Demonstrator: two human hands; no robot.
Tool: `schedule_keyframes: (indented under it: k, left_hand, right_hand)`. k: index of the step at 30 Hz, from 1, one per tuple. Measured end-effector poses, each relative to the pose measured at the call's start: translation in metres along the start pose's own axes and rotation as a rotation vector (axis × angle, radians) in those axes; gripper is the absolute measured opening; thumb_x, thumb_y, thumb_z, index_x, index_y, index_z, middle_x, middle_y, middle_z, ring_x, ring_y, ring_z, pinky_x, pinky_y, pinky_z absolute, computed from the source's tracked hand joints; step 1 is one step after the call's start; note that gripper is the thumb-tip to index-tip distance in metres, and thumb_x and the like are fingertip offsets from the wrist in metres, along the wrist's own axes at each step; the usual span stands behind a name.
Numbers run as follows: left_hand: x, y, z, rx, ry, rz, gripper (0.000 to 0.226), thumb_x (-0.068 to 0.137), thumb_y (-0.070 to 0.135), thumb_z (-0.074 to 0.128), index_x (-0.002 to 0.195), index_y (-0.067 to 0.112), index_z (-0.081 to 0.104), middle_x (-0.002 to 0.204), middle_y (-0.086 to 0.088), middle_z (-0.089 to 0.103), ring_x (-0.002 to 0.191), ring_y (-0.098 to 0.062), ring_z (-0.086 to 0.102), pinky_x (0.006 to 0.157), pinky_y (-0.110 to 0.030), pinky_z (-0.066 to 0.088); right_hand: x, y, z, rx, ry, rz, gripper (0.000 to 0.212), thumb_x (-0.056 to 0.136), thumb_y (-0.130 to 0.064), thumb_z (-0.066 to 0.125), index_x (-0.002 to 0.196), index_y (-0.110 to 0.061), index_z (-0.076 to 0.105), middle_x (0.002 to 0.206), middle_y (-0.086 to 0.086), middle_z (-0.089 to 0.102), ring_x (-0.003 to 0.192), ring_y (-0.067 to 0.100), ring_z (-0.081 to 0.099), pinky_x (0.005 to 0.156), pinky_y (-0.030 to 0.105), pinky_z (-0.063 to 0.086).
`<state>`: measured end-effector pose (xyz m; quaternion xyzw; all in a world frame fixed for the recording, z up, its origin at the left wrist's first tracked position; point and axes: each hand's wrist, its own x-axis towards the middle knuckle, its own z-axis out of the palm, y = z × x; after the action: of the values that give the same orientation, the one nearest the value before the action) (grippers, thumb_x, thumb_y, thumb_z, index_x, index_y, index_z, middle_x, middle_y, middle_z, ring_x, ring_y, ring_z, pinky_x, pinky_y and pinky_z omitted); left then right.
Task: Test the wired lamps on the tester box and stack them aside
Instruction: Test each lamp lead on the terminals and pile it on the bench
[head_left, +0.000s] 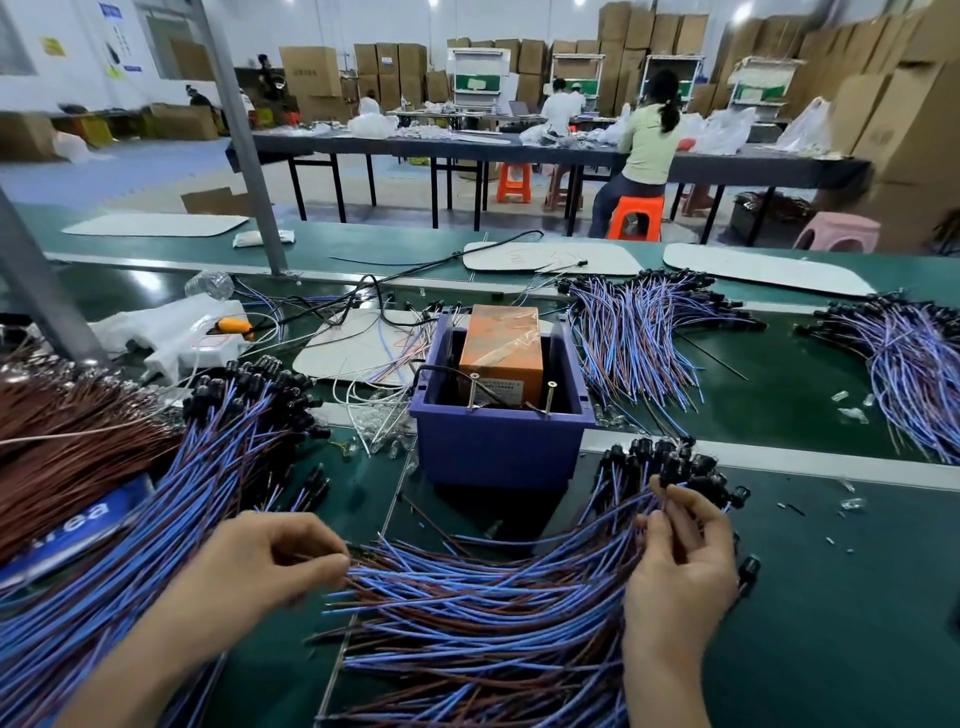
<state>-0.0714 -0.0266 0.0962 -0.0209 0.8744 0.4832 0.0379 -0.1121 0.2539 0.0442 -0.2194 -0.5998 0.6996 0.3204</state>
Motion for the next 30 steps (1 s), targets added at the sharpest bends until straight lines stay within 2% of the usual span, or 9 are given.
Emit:
schedule_keyframes:
  k: [3,6,8,11,14,17,20,26,30]
  left_hand:
    - [0.001,0.001,-0.009,-0.147,0.075,-0.012,0.011,0.076,0.001,0.073,0.068,0.008,0.074,0.064,-0.014,0.069,0.047,-0.011,0.057,0.047,-0.016,0.046]
    - [0.002,0.010,-0.004,-0.344,0.105,0.006,0.005,0.073,0.001,0.072,0.071,0.005,0.074,0.068,-0.017,0.070,0.052,-0.014,0.062,0.052,-0.015,0.051]
    - [0.003,0.018,0.004,-0.444,0.111,0.037,0.006,0.067,0.007,0.072,0.073,0.005,0.074,0.067,-0.017,0.069,0.054,-0.014,0.063,0.055,-0.016,0.053]
    - [0.010,0.027,0.016,-0.582,0.106,0.080,0.012,0.063,0.009,0.071,0.075,0.006,0.073,0.066,-0.012,0.068,0.055,-0.013,0.062,0.056,-0.017,0.053]
    - [0.019,0.037,0.032,-0.605,0.069,0.115,0.013,0.063,0.015,0.073,0.075,0.011,0.074,0.066,-0.008,0.068,0.057,-0.012,0.062,0.057,-0.018,0.052]
    - [0.028,0.051,0.052,-0.598,0.044,0.143,0.013,0.062,0.024,0.075,0.072,0.016,0.075,0.065,-0.003,0.066,0.057,-0.010,0.060,0.057,-0.018,0.052]
    - [0.036,0.064,0.068,-0.586,0.055,0.155,0.004,0.068,0.019,0.074,0.065,0.022,0.073,0.058,0.003,0.062,0.053,-0.006,0.054,0.055,-0.016,0.048]
    - [0.043,0.065,0.087,-0.670,0.117,0.128,0.009,0.067,0.023,0.075,0.072,0.016,0.073,0.062,0.003,0.066,0.058,-0.005,0.058,0.055,-0.015,0.048]
    - [0.044,0.061,0.097,-0.626,0.075,0.082,0.017,0.085,0.010,0.067,0.079,0.021,0.078,0.073,0.001,0.072,0.068,-0.005,0.062,0.062,-0.016,0.050]
  right_hand:
    - [0.002,0.001,-0.004,-0.152,-0.008,-0.034,0.023,0.094,-0.003,0.055,0.101,-0.025,0.056,0.101,-0.005,0.069,0.091,0.009,0.065,0.083,0.025,0.048]
    - [0.001,0.006,-0.003,-0.400,-0.108,-0.153,0.022,0.092,-0.004,0.058,0.107,-0.021,0.060,0.105,0.007,0.067,0.095,0.017,0.059,0.078,0.026,0.043]
    - [-0.002,0.009,-0.002,-0.592,-0.155,-0.242,0.024,0.089,-0.006,0.062,0.111,-0.014,0.066,0.109,0.011,0.061,0.095,0.015,0.042,0.076,0.025,0.036]
    - [-0.011,0.008,0.003,-0.783,-0.139,-0.360,0.019,0.084,-0.007,0.071,0.103,-0.008,0.072,0.112,0.013,0.053,0.101,0.024,0.034,0.077,0.028,0.031]
    - [-0.024,-0.004,0.010,-0.555,-0.191,-0.477,0.009,0.084,-0.011,0.070,0.089,-0.018,0.072,0.106,-0.002,0.056,0.101,0.015,0.044,0.076,0.024,0.037]
    - [-0.047,-0.020,0.020,-0.172,-0.583,-0.358,0.013,0.091,-0.028,0.058,0.085,-0.034,0.068,0.106,-0.017,0.062,0.105,0.005,0.058,0.085,0.019,0.047]
    - [-0.066,-0.023,0.026,-0.110,-0.790,-0.331,0.016,0.091,-0.026,0.055,0.091,-0.030,0.071,0.108,-0.017,0.065,0.108,0.009,0.061,0.088,0.025,0.049]
    - [-0.061,-0.023,0.023,-0.053,-0.701,-0.143,0.031,0.094,-0.005,0.055,0.097,-0.032,0.071,0.091,-0.013,0.072,0.087,0.006,0.067,0.074,0.015,0.051]
    - [-0.059,-0.021,0.024,-0.012,-0.630,-0.055,0.030,0.093,-0.001,0.056,0.095,-0.026,0.072,0.087,-0.007,0.074,0.081,0.008,0.069,0.070,0.014,0.052]
